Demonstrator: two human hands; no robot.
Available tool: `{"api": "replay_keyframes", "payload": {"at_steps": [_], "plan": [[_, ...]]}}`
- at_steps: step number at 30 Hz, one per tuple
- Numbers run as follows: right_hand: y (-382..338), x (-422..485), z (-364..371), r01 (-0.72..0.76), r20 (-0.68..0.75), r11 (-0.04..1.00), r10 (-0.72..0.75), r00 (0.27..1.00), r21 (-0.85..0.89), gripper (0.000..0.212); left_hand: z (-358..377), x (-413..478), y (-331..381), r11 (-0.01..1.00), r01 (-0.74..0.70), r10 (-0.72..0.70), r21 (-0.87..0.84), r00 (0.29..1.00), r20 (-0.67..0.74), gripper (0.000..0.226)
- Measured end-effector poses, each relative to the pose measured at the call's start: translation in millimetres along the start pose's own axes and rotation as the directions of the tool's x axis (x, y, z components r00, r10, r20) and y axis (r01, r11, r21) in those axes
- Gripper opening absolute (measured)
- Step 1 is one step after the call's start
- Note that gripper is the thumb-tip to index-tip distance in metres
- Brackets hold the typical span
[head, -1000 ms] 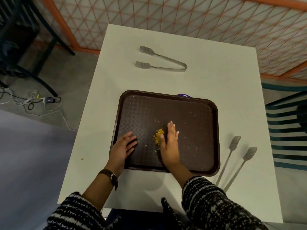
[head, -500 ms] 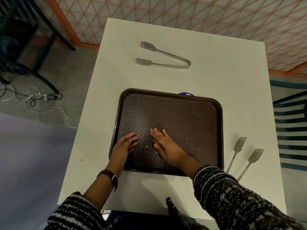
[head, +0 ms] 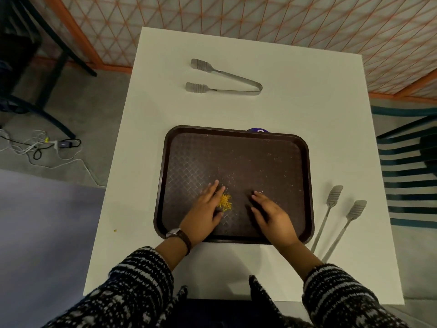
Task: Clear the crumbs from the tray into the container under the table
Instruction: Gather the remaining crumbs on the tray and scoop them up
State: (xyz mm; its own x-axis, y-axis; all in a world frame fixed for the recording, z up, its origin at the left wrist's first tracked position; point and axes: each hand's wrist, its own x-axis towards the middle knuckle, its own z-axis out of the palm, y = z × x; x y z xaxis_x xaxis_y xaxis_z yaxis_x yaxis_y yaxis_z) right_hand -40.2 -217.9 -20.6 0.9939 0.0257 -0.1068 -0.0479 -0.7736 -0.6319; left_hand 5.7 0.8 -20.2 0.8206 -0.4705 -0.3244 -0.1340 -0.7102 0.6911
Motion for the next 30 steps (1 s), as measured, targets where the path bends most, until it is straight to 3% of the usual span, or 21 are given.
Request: {"api": "replay_keyframes", "payload": {"at_steps": [7,9,14,17,20,23,26,28,30], "plan": [[0,-33,11,-0.146,-0.056,0.985,0.151,0.987,0.086,0.037,36,14,2,0.929,-0.152,0.123,0.337,0.987,0.107,0.062],[-2,-40,11,-0.15,-0.048,0.983,0.155,0.987,0.103,0.037,37,11,-3,0.929,-0.191,0.166,0.318,0.981,0.104,0.068],[-6,-53,4,-0.168,-0.087,0.975,0.182,0.98,0.149,0.035,17,3,-11,0.932,-0.298,0.274,0.205,0.952,0.136,0.052],[-9,-61,-2,-0.178,-0.119,0.969,0.2,0.973,0.168,0.034,11,3,-16,0.884,-0.39,0.388,0.258,0.92,0.058,0.05],[-13,-70,-6,-0.187,-0.146,0.966,0.213,0.966,0.176,0.033,7,2,-20,0.877,-0.367,0.323,0.311,0.928,0.183,0.049],[-18,-80,-9,-0.241,-0.184,0.948,0.281,0.942,0.209,0.032,7,3,-27,0.831,-0.413,0.412,0.373,0.907,0.087,0.045],[-24,-88,-10,-0.315,-0.205,0.899,0.385,0.9,0.305,0.031,9,-2,-23,0.951,-0.236,0.245,0.202,0.969,-0.022,0.041],[-30,-90,-12,-0.365,-0.186,0.824,0.478,0.858,0.433,0.029,12,-7,-10,0.996,-0.012,-0.011,-0.092,0.969,-0.248,0.034],[-36,-92,-17,-0.398,-0.142,0.717,0.565,0.813,0.572,0.025,12,-14,10,0.85,0.142,-0.337,-0.507,0.887,-0.316,0.027]]}}
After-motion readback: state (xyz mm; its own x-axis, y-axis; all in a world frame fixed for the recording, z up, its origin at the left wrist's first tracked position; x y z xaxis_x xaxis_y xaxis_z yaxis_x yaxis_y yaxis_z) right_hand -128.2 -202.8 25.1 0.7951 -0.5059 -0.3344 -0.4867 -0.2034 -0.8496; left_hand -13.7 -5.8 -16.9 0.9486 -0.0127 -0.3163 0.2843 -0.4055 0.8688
